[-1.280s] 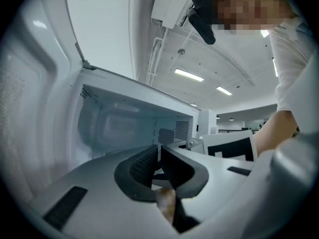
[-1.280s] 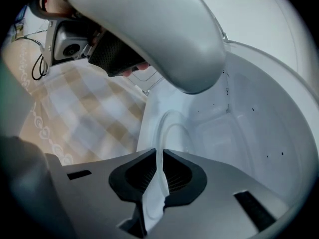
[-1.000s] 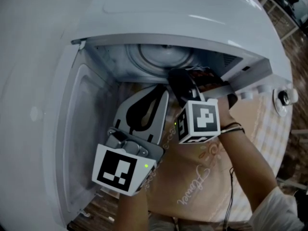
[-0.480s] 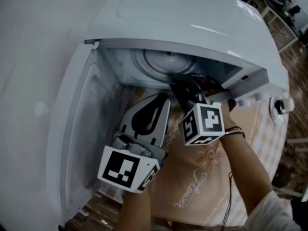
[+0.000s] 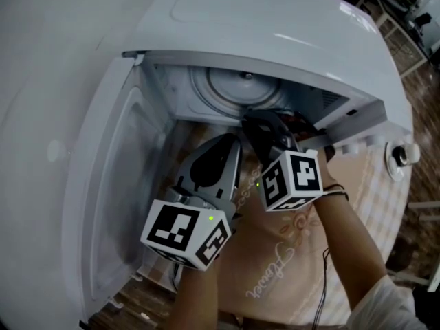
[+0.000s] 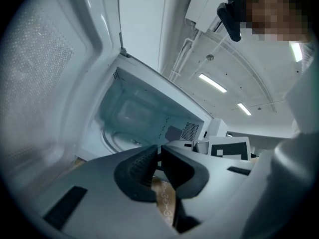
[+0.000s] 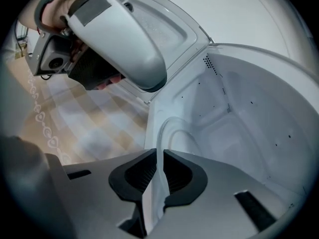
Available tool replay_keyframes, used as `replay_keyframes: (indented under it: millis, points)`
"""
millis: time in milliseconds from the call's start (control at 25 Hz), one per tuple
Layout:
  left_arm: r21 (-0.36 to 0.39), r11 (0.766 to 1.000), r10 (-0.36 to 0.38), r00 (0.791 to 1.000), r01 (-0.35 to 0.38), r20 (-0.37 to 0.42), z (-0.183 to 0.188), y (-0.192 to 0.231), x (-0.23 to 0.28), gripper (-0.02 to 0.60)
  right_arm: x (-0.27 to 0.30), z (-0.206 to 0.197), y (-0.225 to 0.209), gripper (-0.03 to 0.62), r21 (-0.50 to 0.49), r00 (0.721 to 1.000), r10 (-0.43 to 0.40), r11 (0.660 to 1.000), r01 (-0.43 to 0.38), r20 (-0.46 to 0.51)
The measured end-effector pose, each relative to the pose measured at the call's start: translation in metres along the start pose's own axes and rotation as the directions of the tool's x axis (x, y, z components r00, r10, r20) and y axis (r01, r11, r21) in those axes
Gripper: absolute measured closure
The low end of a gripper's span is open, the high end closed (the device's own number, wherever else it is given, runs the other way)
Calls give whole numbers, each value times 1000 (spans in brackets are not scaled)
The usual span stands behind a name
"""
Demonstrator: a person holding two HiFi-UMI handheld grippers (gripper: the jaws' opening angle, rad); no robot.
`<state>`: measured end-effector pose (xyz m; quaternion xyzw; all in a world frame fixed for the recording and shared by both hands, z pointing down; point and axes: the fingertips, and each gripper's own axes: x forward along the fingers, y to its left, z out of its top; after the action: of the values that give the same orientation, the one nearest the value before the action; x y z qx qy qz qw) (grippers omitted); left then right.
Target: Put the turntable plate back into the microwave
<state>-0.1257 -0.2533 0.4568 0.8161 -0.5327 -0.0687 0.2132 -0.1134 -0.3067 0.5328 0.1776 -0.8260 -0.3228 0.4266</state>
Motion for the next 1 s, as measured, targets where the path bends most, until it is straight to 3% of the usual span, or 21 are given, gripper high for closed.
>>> replay_keyframes:
  millis: [720, 1000]
  points:
    - [6, 1000, -9, 1000, 9, 3, -2, -4, -1, 560, -10, 2, -4, 533, 69, 1000, -30, 997, 30, -3]
    - [18, 1000, -13, 1000, 13, 0, -1, -10, -7, 560, -29, 6, -13, 533, 236, 996, -84, 969, 74, 35]
